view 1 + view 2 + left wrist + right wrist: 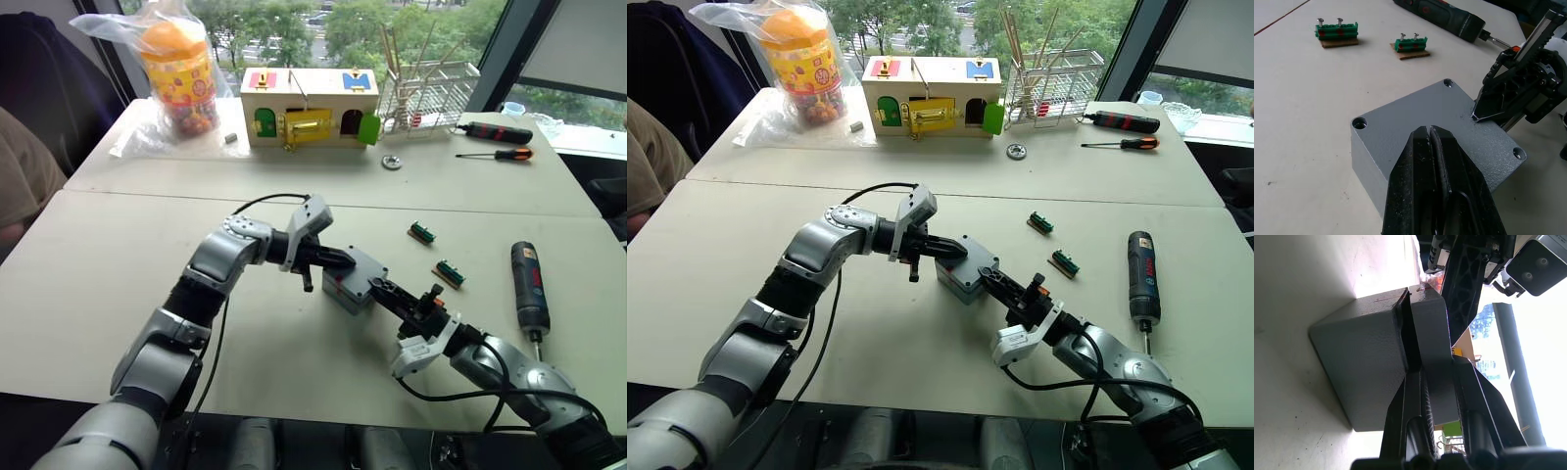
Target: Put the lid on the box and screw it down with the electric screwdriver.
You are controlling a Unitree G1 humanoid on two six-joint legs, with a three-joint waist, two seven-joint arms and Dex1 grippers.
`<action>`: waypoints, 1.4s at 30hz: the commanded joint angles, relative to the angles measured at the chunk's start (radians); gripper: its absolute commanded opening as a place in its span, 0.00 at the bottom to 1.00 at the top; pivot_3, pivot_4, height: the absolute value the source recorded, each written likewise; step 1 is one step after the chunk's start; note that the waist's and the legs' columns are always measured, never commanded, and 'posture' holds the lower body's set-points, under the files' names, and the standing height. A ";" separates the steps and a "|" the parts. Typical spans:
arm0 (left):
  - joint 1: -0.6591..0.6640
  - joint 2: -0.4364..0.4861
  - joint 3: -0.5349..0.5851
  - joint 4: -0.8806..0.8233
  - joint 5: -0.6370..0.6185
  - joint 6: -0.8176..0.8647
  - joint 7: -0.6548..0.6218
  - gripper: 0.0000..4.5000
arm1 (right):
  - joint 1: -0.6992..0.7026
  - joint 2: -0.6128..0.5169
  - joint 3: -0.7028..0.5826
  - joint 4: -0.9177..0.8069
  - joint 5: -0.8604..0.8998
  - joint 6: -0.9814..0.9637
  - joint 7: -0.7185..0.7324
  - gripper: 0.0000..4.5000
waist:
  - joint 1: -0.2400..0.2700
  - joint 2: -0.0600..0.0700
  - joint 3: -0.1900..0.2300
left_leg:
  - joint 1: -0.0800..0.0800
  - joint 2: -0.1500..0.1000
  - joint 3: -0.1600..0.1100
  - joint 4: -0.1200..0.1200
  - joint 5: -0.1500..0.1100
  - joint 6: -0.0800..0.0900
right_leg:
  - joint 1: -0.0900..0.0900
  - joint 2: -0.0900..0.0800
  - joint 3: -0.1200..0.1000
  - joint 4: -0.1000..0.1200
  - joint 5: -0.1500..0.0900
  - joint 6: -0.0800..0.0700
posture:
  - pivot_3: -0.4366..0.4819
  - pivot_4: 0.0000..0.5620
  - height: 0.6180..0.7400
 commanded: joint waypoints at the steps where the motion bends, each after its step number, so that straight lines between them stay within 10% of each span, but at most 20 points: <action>1: 0.016 0.004 -0.065 0.009 0.069 -0.033 0.007 0.00 | 0.018 -0.009 0.007 -0.002 0.003 0.000 0.011 0.13 | 0.000 0.000 0.000 | 0.002 0.000 0.000 0.000 0.000 0.000 | 0.002 0.000 0.000 0.000 0.000 0.000 | 0.48 0.27 0.74; 6: 0.046 0.016 -0.142 0.055 0.154 -0.078 0.005 0.00 | 0.031 -0.022 -0.017 -0.016 0.009 0.002 0.001 0.61 | 0.000 -0.001 -0.005 | 0.020 0.000 0.000 -0.004 -0.001 0.002 | 0.023 0.001 -0.001 -0.008 -0.001 0.000 | 0.48 0.27 0.74; 27: 0.101 -0.014 -0.151 0.130 0.214 -0.134 0.063 0.00 | 0.163 -0.120 -0.162 -0.166 0.107 -0.068 0.035 0.61 | 0.001 -0.001 -0.025 | 0.033 -0.001 -0.005 -0.006 -0.007 0.010 | 0.041 0.000 0.000 -0.017 -0.002 0.001 | 0.48 0.27 0.74; 38: 0.077 -0.036 0.285 -0.188 -0.175 0.187 0.178 0.00 | 0.050 0.160 -0.303 -0.351 0.984 0.481 0.360 0.61 | -0.006 0.002 -0.020 | 0.029 0.002 -0.006 -0.006 -0.007 0.010 | 0.036 0.001 0.001 -0.016 -0.002 0.001 | 0.48 0.27 0.74; 42: 0.090 -0.010 0.362 -0.271 -0.215 0.255 0.270 0.00 | -0.050 0.264 -0.292 -0.411 1.204 0.715 0.423 0.37 | -0.002 0.003 -0.019 | 0.025 0.003 -0.006 -0.007 -0.007 0.011 | 0.032 0.000 0.001 -0.016 -0.002 0.001 | 0.48 0.27 0.74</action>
